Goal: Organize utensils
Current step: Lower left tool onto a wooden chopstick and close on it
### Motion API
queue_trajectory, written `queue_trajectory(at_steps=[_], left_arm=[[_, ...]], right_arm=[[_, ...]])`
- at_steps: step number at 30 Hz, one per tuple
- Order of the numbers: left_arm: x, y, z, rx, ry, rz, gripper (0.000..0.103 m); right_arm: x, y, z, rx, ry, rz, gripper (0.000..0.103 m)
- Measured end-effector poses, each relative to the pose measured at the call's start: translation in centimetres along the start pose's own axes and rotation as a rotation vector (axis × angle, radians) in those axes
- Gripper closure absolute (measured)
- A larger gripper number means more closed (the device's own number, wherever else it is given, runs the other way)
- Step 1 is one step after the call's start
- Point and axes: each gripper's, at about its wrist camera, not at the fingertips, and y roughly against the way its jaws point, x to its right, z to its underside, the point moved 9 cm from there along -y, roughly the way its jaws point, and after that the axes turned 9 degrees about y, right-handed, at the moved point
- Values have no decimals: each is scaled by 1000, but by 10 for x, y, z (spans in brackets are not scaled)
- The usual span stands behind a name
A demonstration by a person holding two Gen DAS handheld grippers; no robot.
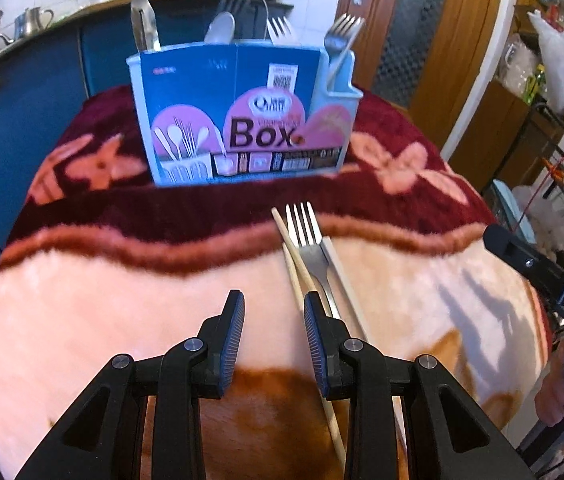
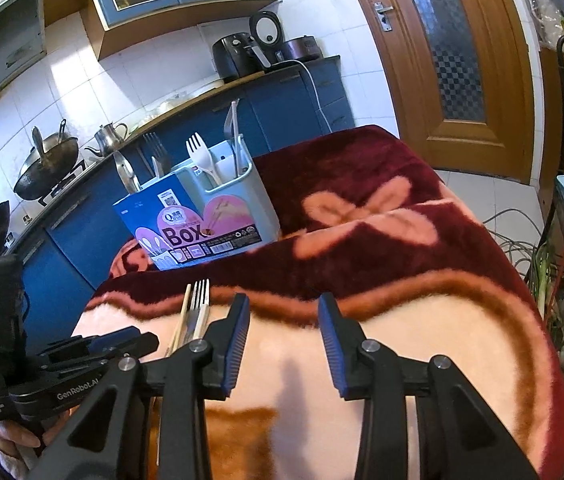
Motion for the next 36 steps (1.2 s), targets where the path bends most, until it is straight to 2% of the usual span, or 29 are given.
queue_trajectory(at_steps=[7,20,23,26,31,36], left_arm=[[3,-14,4,-73,19,10,72],[3,-30,-8,-155,8,17,74],[4,-33,-11,-166,4,21,76],[1,-36,-16,-180,52,55,80],[-5,-36,-17,-186,91,83,94],[-8,-32,-16,-175,143,138,99]], right_arm=[[10,0,3,1,-25,-4,64],[13,-2,7,-5,-34,-15,63],[12,-3,8,-10,-34,-16,63],[10,-3,8,-13,-28,-17,63],[5,-4,10,-21,-19,-17,63],[-2,-6,12,-37,-10,-20,63]])
